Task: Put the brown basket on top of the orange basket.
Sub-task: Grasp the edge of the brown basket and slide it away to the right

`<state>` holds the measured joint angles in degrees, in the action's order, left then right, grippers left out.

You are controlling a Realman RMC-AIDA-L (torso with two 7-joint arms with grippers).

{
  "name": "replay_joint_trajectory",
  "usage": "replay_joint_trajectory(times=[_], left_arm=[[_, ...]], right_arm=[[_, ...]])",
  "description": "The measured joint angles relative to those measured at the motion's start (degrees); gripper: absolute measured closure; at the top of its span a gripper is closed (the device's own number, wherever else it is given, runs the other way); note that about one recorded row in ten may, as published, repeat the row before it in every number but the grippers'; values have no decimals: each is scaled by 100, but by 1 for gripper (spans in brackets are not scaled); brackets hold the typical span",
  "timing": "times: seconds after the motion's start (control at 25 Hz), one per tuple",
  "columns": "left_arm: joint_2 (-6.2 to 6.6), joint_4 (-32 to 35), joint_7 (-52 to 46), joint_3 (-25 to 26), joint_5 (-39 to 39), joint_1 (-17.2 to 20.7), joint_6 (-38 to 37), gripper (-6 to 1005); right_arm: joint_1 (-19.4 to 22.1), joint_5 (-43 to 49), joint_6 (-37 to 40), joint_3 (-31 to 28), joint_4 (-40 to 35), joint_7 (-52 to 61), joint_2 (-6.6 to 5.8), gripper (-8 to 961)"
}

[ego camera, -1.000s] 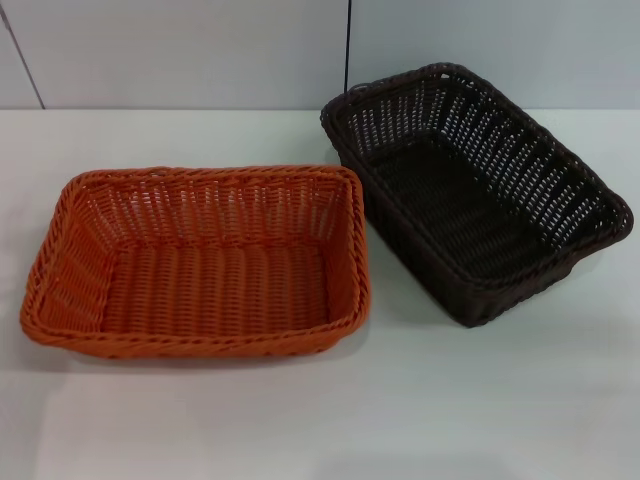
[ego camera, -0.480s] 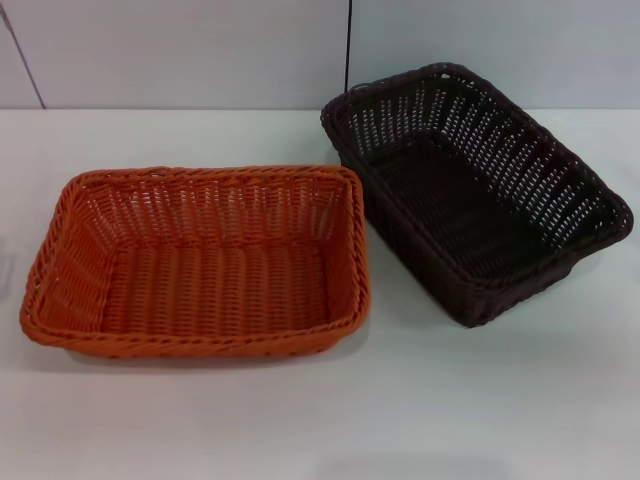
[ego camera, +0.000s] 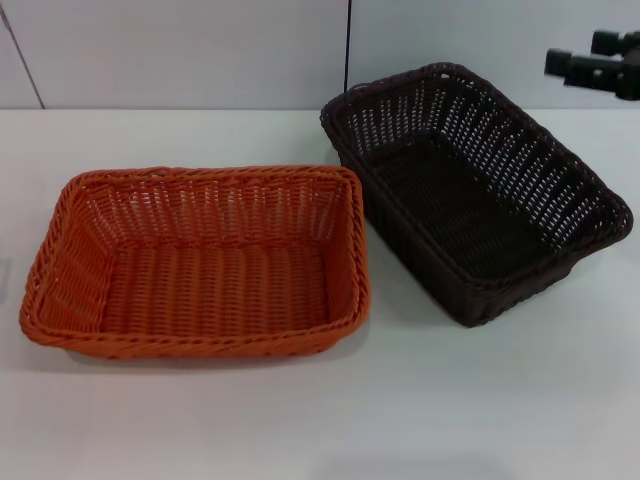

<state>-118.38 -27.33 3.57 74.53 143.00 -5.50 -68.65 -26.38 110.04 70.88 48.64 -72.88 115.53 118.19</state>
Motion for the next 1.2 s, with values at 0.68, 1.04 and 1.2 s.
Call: replay_joint_trajectory(times=[0.68,1.04,1.2], left_arm=[[-9,360,-349,111,0,-224,367,224],[-9,371,-560,136,-14,-139,333,224],[-9,372,-533,136,-43,-102,314,224]], right_arm=[[-1389,2611,4379,-572,-1216,-805,-655,162],[-1335,3267,4418,-357,-1514,-1905,-491,167],[-1348,3482,4359,-233,-1417,-2086,-480,169]])
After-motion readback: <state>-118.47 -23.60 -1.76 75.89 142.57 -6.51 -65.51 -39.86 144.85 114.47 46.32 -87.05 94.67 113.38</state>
